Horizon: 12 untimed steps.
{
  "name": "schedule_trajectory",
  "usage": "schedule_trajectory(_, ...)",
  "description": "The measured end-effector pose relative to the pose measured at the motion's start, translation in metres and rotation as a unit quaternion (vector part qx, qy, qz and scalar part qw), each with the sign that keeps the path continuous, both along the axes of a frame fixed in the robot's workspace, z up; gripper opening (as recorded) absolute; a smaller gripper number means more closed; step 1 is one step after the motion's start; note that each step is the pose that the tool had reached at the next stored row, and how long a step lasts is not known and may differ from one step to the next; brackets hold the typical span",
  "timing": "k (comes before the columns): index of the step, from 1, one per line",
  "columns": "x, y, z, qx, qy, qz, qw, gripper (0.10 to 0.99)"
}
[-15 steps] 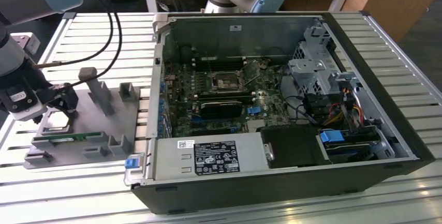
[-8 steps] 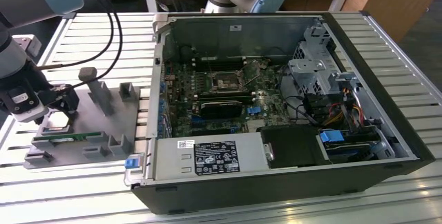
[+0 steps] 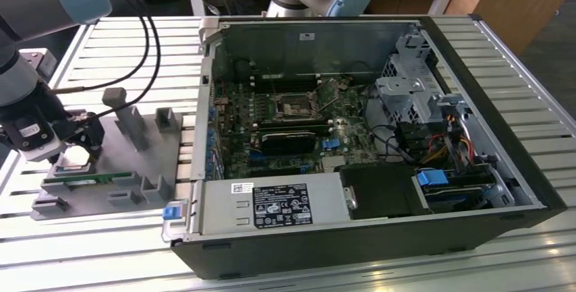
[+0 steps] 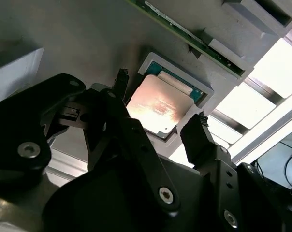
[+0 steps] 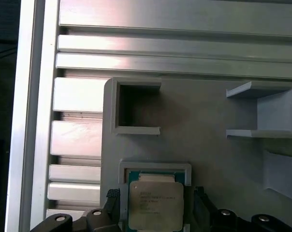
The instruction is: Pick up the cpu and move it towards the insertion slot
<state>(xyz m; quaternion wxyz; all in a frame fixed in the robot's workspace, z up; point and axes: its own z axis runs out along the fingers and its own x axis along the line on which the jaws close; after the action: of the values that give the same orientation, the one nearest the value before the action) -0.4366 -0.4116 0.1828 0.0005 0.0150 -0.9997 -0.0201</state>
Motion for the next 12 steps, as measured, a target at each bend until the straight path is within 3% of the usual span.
schedule_trajectory(2, -0.0002, 0.0000, -0.0009, 0.0000, 0.0001, 0.000, 1.0000, 0.725)
schedule_trajectory(3, -0.0003, 0.0001, -0.0011, -0.0001, 0.0001, 0.000, 1.0000, 0.655)
schedule_trajectory(11, -0.0013, 0.0004, -0.0015, 0.0006, 0.0000, 0.000, 1.0000, 0.643)
schedule_trajectory(12, -0.0013, 0.0004, -0.0015, 0.0006, 0.0000, 0.000, 1.0000, 0.573)
